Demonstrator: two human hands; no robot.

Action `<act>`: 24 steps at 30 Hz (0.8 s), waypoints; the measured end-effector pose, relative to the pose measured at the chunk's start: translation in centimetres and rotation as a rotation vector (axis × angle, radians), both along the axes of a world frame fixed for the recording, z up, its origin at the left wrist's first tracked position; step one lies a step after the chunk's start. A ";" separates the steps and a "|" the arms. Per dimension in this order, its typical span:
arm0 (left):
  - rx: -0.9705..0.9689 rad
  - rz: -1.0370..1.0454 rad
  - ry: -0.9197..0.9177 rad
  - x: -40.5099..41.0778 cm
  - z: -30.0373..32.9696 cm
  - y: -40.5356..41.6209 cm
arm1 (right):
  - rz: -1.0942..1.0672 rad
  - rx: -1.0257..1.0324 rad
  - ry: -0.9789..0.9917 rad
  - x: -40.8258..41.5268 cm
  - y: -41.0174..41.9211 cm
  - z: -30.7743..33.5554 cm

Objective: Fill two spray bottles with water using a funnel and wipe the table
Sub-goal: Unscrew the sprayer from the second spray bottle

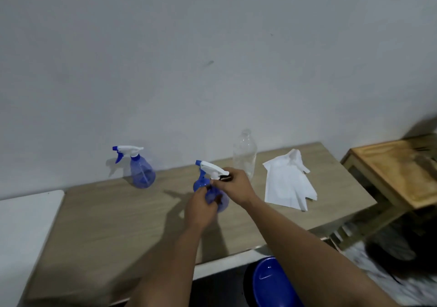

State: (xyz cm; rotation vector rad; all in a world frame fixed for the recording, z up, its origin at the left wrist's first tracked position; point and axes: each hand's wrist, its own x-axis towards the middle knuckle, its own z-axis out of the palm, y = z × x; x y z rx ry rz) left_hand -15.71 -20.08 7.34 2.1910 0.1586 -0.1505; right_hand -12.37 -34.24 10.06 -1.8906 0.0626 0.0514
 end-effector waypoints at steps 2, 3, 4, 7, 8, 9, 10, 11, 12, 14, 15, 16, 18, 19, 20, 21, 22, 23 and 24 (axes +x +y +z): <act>0.032 -0.006 0.069 0.1 -3.0 -1.1 | 0.000 -0.002 0.024 -0.4 -1.2 -2.4; 0.030 -0.008 0.093 0.0 -4.0 -1.6 | -0.009 -0.006 0.041 -0.7 -1.7 -3.4; 0.030 -0.001 0.115 -0.3 -4.8 -2.0 | -0.012 -0.009 0.057 -1.0 -2.1 -4.5; 0.041 0.025 0.151 -2.3 -3.8 -2.8 | 0.024 -0.001 0.109 -2.0 -2.4 -6.9; 0.070 0.035 0.152 -2.7 -3.6 -3.0 | 0.030 0.008 0.118 -2.3 -2.2 -7.6; 0.109 0.045 0.155 -3.0 -3.3 -3.1 | 0.025 0.031 0.120 -2.6 -2.0 -8.1; 0.153 0.053 0.153 -3.1 -3.2 -3.0 | 0.012 0.049 0.117 -2.8 -1.7 -8.4; 0.191 0.051 0.140 -3.1 -3.1 -2.8 | -0.002 0.060 0.103 -2.9 -1.3 -8.7; 0.224 0.039 0.123 -3.0 -3.1 -2.5 | -0.014 0.069 0.092 -3.0 -1.0 -8.8; 0.296 -0.001 0.083 -2.8 -3.2 -1.6 | -0.024 0.107 0.077 -3.3 -0.4 -8.9; 0.331 -0.015 0.085 -2.7 -3.0 -1.2 | -0.018 0.127 0.072 -3.3 -0.2 -8.8; 0.342 -0.021 0.097 -2.6 -2.9 -0.9 | -0.007 0.142 0.075 -3.3 -0.1 -8.8; 0.343 -0.034 0.121 -2.4 -2.7 -0.7 | 0.019 0.167 0.083 -3.2 0.1 -9.0; 0.342 -0.038 0.124 -2.4 -2.5 -0.8 | 0.035 0.172 0.082 -3.1 0.1 -9.0; 0.346 -0.045 0.122 -2.3 -2.5 -0.8 | 0.049 0.170 0.087 -2.9 0.0 -9.0; 0.358 -0.052 0.138 -2.3 -2.3 -0.8 | 0.067 0.173 0.098 -2.7 -0.1 -9.2; 0.359 -0.058 0.152 -2.2 -2.3 -0.7 | 0.088 0.180 0.113 -2.5 -0.3 -9.3; 0.355 -0.064 0.168 -2.2 -2.3 -0.7 | 0.114 0.187 0.121 -2.2 -0.5 -9.3; 0.345 -0.069 0.171 -2.2 -2.3 -0.6 | 0.139 0.181 0.128 -2.0 -0.6 -9.2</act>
